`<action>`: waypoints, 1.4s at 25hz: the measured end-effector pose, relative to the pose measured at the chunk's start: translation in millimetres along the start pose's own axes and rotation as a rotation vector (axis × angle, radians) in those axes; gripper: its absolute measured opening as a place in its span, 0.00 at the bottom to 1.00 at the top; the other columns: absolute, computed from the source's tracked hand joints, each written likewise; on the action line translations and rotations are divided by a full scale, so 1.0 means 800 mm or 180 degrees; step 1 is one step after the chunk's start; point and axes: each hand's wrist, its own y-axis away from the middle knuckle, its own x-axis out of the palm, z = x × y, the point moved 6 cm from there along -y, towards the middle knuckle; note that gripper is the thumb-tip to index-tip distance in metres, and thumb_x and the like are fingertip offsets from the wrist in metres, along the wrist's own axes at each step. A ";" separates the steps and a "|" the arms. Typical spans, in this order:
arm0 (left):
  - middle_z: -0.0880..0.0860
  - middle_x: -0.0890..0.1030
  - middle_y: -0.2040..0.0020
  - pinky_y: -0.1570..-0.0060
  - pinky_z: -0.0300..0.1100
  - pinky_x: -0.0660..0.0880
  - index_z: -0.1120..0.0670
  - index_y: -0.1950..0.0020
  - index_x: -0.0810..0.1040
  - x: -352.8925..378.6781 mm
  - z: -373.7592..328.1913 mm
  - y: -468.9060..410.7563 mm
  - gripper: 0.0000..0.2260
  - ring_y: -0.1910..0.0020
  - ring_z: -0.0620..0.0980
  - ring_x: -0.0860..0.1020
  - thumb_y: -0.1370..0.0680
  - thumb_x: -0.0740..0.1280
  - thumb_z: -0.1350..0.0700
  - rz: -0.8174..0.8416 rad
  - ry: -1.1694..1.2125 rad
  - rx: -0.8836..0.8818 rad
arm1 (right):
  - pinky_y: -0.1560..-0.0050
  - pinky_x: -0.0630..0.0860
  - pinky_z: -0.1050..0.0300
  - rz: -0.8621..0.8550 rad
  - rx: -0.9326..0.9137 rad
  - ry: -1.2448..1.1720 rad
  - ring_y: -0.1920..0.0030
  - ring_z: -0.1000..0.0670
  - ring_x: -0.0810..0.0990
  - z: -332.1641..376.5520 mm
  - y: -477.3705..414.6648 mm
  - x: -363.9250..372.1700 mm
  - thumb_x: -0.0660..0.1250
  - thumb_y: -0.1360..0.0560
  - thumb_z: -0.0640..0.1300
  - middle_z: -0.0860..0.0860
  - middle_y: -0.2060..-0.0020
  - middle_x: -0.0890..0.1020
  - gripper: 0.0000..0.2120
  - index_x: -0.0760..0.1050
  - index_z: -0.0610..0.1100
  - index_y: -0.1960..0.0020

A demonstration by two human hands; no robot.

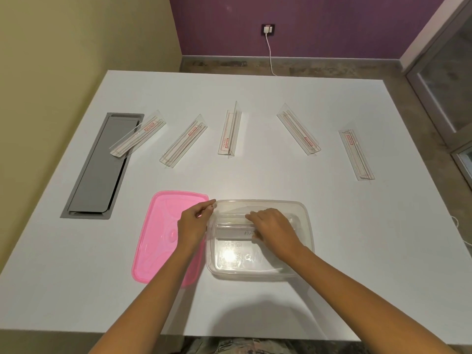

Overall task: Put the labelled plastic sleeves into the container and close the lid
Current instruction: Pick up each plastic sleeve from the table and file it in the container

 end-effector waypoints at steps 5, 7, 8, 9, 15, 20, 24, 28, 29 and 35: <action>0.50 0.83 0.45 0.42 0.55 0.77 0.50 0.43 0.81 0.000 0.001 -0.005 0.10 0.43 0.51 0.79 0.23 0.65 0.55 0.0125 0.0020 -0.0053 | 0.48 0.78 0.50 -0.0451 0.0287 -0.0393 0.50 0.43 0.82 -0.005 0.016 -0.027 0.79 0.39 0.41 0.46 0.50 0.84 0.25 0.79 0.41 0.43; 0.51 0.83 0.44 0.44 0.50 0.78 0.50 0.42 0.80 -0.005 -0.003 -0.014 0.10 0.46 0.51 0.80 0.22 0.64 0.56 0.0139 -0.0062 -0.0031 | 0.47 0.76 0.51 -0.0796 0.0527 -0.0440 0.47 0.45 0.80 -0.022 0.021 -0.047 0.77 0.34 0.40 0.48 0.48 0.83 0.22 0.77 0.43 0.41; 0.51 0.82 0.44 0.44 0.45 0.76 0.51 0.42 0.80 -0.011 -0.008 -0.022 0.11 0.47 0.49 0.80 0.23 0.64 0.56 0.0031 -0.0211 0.0058 | 0.45 0.75 0.51 -0.0909 0.0645 -0.0396 0.46 0.45 0.79 -0.032 0.022 -0.054 0.75 0.32 0.39 0.48 0.47 0.82 0.21 0.76 0.44 0.41; 0.50 0.82 0.43 0.44 0.40 0.73 0.52 0.41 0.79 -0.018 -0.016 -0.033 0.11 0.48 0.48 0.78 0.23 0.65 0.55 -0.0144 -0.0427 0.0172 | 0.44 0.74 0.51 -0.0950 0.0753 -0.0340 0.45 0.45 0.79 -0.042 0.022 -0.058 0.74 0.31 0.37 0.47 0.46 0.82 0.20 0.76 0.44 0.40; 0.60 0.73 0.35 0.42 0.49 0.71 0.60 0.33 0.71 -0.060 -0.076 -0.142 0.20 0.37 0.59 0.73 0.25 0.63 0.68 -0.1239 -0.1525 0.0359 | 0.51 0.77 0.49 -0.0647 0.1000 -0.0355 0.53 0.43 0.82 -0.066 0.012 -0.056 0.68 0.27 0.33 0.47 0.53 0.85 0.12 0.81 0.43 0.46; 0.65 0.72 0.36 0.42 0.56 0.74 0.65 0.33 0.68 -0.063 -0.090 -0.217 0.20 0.37 0.64 0.72 0.25 0.62 0.70 -0.1220 -0.2409 0.0326 | 0.63 0.79 0.52 -0.0578 0.0852 -0.0158 0.61 0.43 0.82 -0.074 0.003 -0.060 0.69 0.30 0.31 0.48 0.61 0.86 0.13 0.83 0.45 0.51; 0.67 0.77 0.43 0.46 0.56 0.76 0.66 0.40 0.73 -0.059 -0.078 -0.242 0.14 0.44 0.65 0.77 0.25 0.61 0.71 -0.1163 -0.2758 0.0306 | 0.64 0.79 0.51 -0.0566 0.0824 -0.0177 0.62 0.44 0.82 -0.076 0.002 -0.057 0.70 0.31 0.32 0.49 0.61 0.86 0.13 0.82 0.46 0.51; 0.63 0.79 0.62 0.57 0.48 0.75 0.67 0.52 0.80 -0.069 -0.072 -0.248 0.09 0.52 0.66 0.80 0.25 0.60 0.69 -0.1307 -0.2376 0.0244 | 0.62 0.79 0.51 -0.0498 0.0891 -0.0242 0.60 0.44 0.82 -0.077 0.000 -0.052 0.68 0.29 0.33 0.49 0.58 0.85 0.13 0.81 0.46 0.50; 0.62 0.78 0.65 0.59 0.46 0.75 0.67 0.53 0.81 -0.070 -0.072 -0.245 0.10 0.54 0.65 0.81 0.25 0.60 0.68 -0.1292 -0.2136 0.0239 | 0.61 0.79 0.51 -0.0488 0.0906 -0.0270 0.59 0.44 0.82 -0.077 0.000 -0.052 0.68 0.28 0.34 0.49 0.58 0.85 0.11 0.81 0.46 0.49; 0.55 0.71 0.66 0.61 0.39 0.77 0.63 0.62 0.74 -0.034 -0.066 -0.178 0.15 0.71 0.46 0.72 0.25 0.52 0.75 0.0239 0.0929 -0.0803 | 0.42 0.72 0.51 -0.0525 0.0873 -0.0258 0.51 0.44 0.81 -0.065 -0.001 -0.068 0.69 0.25 0.49 0.49 0.53 0.85 0.12 0.80 0.44 0.45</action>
